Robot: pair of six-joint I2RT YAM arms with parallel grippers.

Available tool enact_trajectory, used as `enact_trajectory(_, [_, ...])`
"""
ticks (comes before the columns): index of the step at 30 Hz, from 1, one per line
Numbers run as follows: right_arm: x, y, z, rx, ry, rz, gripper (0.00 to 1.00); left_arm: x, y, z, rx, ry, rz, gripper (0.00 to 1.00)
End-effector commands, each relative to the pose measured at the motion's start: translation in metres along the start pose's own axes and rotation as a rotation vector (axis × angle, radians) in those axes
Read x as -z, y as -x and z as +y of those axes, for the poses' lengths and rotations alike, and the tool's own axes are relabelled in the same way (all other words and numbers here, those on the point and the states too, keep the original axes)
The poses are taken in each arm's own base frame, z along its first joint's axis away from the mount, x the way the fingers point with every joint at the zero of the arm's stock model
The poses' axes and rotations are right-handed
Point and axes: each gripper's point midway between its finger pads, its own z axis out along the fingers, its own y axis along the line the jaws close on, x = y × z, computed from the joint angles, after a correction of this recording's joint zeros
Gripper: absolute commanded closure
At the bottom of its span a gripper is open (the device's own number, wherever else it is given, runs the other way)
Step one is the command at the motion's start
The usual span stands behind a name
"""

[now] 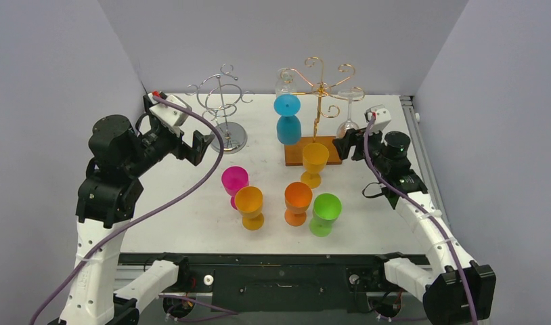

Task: Place the wine glass upside down on the wine glass rack
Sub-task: Turn the wine glass upside down at the wine rack.

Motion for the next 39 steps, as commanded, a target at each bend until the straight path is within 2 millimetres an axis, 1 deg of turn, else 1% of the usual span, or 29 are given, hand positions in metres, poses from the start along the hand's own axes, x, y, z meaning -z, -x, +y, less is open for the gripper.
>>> enact_trajectory(1, [-0.01,0.036,0.006,0.102,0.042,-0.113,1.0,0.007,0.012,0.001,-0.001,0.014,-0.037,0.04])
enact_trajectory(3, [-0.015,0.031,0.003,0.113,0.034,-0.096,1.0,0.007,0.014,0.001,-0.001,0.014,-0.042,0.04])
enact_trajectory(8, [-0.026,0.023,0.004,0.144,0.04,-0.072,1.0,0.006,0.016,0.002,0.004,0.015,-0.048,0.04])
enact_trajectory(14, [-0.038,0.02,0.013,0.159,0.063,-0.071,1.0,0.005,0.014,0.003,0.0,0.02,-0.046,0.04])
enact_trajectory(17, [-0.044,0.019,0.017,0.194,0.076,-0.064,1.0,0.005,0.014,0.003,-0.001,0.022,-0.046,0.04])
enact_trajectory(23, [-0.052,0.019,0.025,0.21,0.09,-0.072,1.0,0.005,0.014,0.003,0.0,0.021,-0.044,0.04])
enact_trajectory(32, [-0.052,0.015,0.035,0.237,0.109,-0.079,1.0,0.003,0.012,0.002,0.005,0.018,-0.04,0.04])
enact_trajectory(39, [-0.043,0.017,0.037,0.235,0.114,-0.118,1.0,0.002,0.013,0.002,0.012,0.015,-0.043,0.04])
